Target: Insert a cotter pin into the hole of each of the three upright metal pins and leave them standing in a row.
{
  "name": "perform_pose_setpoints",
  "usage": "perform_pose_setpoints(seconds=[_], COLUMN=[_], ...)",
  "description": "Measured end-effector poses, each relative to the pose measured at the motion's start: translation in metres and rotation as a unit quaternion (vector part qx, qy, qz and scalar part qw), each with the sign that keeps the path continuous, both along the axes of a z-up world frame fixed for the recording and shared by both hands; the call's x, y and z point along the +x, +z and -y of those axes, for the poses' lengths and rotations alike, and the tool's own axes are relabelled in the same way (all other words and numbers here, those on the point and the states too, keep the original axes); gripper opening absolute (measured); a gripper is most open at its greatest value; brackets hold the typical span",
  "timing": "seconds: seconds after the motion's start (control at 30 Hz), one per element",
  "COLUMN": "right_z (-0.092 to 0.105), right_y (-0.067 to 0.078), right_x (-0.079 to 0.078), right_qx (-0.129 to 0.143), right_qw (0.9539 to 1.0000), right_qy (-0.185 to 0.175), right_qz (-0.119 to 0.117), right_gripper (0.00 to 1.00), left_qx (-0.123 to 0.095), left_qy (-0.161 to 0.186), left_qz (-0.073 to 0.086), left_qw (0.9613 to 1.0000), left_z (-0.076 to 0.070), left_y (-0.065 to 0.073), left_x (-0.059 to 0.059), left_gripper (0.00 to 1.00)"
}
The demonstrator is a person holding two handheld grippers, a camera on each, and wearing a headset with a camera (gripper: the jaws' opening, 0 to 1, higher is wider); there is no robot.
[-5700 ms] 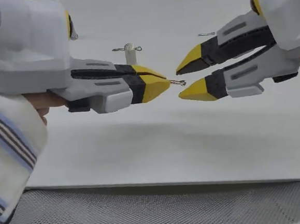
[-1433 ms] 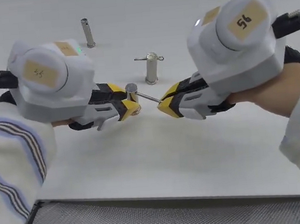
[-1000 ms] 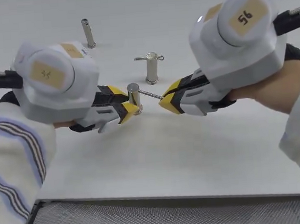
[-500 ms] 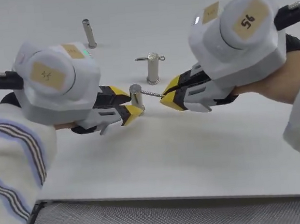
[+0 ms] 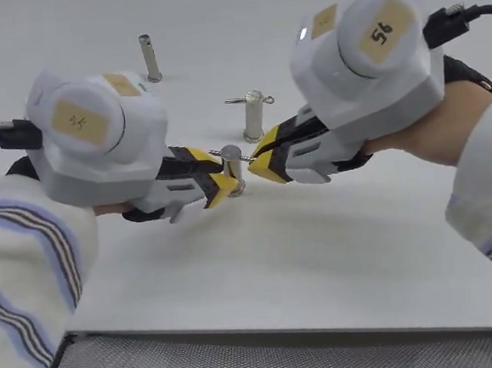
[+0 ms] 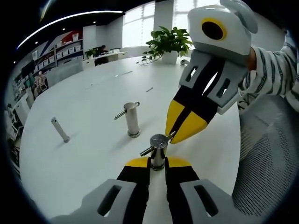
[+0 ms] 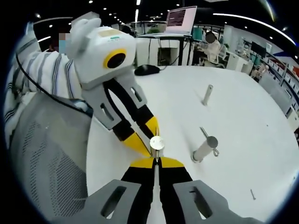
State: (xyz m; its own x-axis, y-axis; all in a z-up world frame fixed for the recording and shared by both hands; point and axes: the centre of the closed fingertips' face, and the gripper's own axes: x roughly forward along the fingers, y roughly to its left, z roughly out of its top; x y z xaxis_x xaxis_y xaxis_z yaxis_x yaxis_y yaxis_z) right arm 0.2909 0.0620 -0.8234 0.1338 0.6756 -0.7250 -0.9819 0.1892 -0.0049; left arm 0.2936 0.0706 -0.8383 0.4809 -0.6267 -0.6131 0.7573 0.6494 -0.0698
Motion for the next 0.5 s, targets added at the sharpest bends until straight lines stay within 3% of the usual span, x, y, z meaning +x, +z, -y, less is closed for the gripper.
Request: perform_pose_setpoints(seconds=[0.23, 0.37, 0.43, 0.5], right_z=[-0.0005, -0.0013, 0.0013, 0.0042], right_y=[0.0011, 0.0026, 0.0021, 0.0018], right_x=[-0.0013, -0.0046, -0.0043, -0.0042], right_qx=[0.011, 0.019, 0.015, 0.011], right_qw=[0.9999, 0.9995, 0.9994, 0.9990], right_qy=[-0.008, 0.022, 0.024, 0.032], right_qz=[-0.005, 0.015, 0.019, 0.028], right_gripper=[0.03, 0.05, 0.13, 0.14], left_qx=[-0.015, -0.015, -0.015, -0.015], left_qy=[0.008, 0.008, 0.008, 0.008], left_qz=[-0.008, -0.008, -0.008, -0.007], left_qw=[0.9998, 0.9998, 0.9998, 0.9998], left_z=[-0.0006, -0.0004, -0.0003, -0.0004], left_y=[-0.0002, -0.0003, -0.0003, -0.0003], left_x=[-0.0011, -0.0012, -0.0010, -0.0009], left_gripper=[0.10, 0.10, 0.10, 0.10])
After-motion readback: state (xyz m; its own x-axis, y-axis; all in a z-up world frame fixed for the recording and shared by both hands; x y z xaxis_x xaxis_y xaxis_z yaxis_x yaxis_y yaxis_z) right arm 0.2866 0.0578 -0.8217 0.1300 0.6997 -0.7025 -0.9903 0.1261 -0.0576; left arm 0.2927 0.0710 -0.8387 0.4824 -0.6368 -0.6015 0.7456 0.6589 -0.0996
